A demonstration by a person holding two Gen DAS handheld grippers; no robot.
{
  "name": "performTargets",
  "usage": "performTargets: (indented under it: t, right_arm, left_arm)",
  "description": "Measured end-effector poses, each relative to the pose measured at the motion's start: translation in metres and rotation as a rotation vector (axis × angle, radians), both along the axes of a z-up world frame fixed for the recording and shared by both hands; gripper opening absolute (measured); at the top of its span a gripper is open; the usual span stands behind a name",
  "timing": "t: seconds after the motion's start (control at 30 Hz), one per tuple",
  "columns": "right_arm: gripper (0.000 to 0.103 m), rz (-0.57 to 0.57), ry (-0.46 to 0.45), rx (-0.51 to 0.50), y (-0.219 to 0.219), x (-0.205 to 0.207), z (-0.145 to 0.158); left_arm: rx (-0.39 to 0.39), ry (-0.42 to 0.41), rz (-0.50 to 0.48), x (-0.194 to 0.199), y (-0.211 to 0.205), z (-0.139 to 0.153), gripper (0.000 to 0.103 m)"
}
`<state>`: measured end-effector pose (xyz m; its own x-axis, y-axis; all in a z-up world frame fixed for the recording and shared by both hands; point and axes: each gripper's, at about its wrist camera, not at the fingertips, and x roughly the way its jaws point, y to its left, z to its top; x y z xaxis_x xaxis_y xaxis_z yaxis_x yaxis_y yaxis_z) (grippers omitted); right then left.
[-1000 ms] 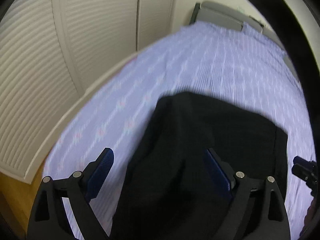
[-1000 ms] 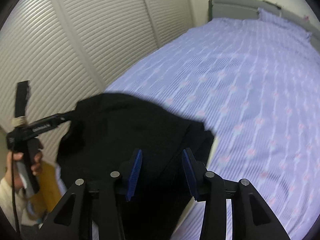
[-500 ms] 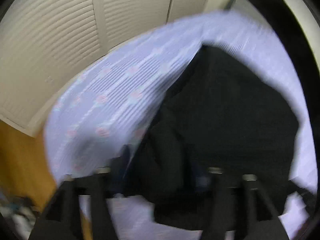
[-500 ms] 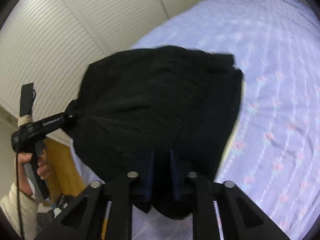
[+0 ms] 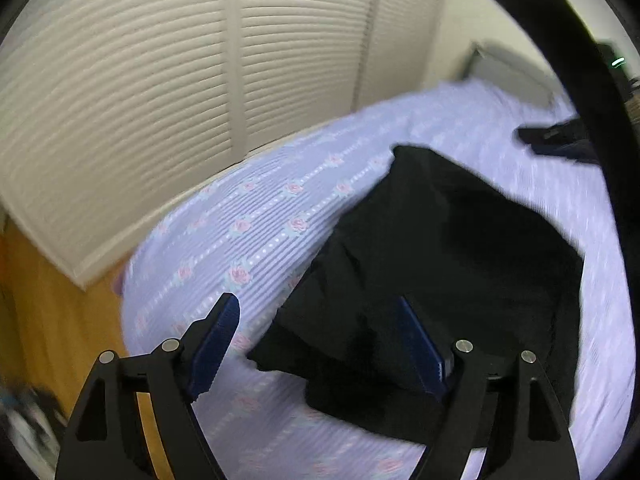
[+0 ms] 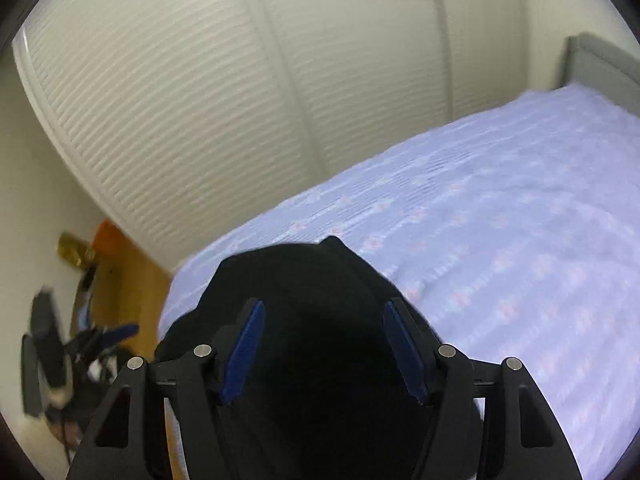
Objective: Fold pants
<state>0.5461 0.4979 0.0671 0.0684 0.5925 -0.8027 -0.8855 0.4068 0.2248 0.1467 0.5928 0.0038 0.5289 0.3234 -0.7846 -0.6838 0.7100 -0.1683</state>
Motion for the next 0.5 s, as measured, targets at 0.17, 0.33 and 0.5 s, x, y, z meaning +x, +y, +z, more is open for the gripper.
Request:
performTargets:
  t: [0.17,0.33,0.5]
  right_arm:
    - [0.063,-0.011,0.122,-0.109,0.060,0.032,-0.032]
    - [0.058,-0.088,0.211,-0.195,0.093,0.035,-0.062]
    - [0.045,-0.063,0.317,-0.250,0.102,0.030,-0.078]
  left_arm:
    - [-0.202,-0.092,0.172,-0.008,0.022,-0.021,0.072]
    - [-0.302,-0.159,0.254,-0.015,0.036,-0.028,0.055]
    - [-0.394,-0.210,0.297,-0.021,0.047,-0.035,0.046]
